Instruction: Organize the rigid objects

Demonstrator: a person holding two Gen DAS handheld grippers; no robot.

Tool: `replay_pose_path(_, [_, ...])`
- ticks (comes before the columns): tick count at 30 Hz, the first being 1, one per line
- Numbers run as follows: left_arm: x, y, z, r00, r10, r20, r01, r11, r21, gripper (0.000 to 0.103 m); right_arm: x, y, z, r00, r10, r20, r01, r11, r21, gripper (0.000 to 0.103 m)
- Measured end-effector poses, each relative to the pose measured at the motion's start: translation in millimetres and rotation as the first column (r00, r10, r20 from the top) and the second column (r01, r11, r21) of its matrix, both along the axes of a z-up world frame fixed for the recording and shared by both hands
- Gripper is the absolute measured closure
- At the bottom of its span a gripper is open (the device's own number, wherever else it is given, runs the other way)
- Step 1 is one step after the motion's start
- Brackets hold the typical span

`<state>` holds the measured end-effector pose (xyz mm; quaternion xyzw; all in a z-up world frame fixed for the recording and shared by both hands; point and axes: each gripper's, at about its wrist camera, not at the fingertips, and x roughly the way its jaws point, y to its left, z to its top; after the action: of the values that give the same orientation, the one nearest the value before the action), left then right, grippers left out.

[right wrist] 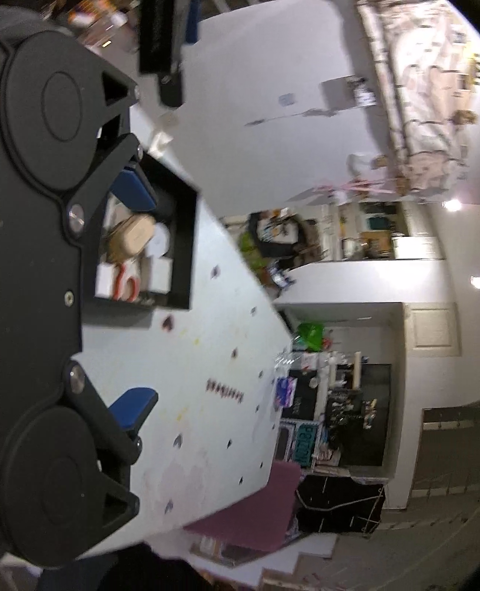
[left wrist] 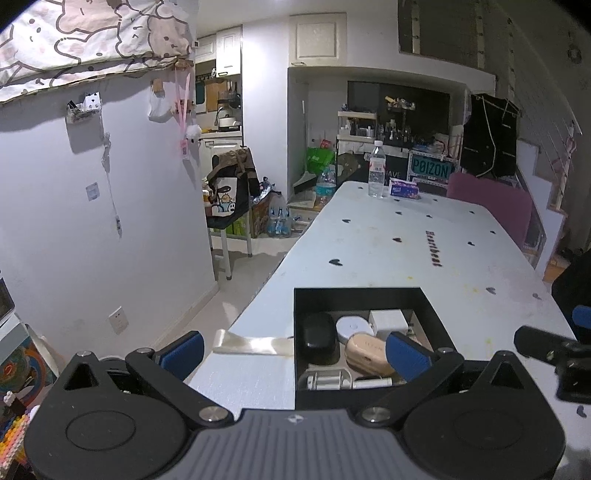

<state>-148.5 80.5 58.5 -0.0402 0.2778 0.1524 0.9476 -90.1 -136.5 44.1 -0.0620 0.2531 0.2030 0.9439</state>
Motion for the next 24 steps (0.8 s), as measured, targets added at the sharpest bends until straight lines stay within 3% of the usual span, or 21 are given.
replay_pose_path(5, [-12,-4,-3,0.999,-0.021,-0.031,0.021,1.0,-0.005,0.0,-2,-6,-4,0.997,-0.014,-0.073,0.014,1.0,0.003,0.0])
replay_pose_path(24, [-25,0,-11,0.997,-0.015,-0.08,0.014,1.0,-0.021,0.0,-2,-10,-11,0.987,-0.06,-0.15,0.059,0.998,-0.013,0.0])
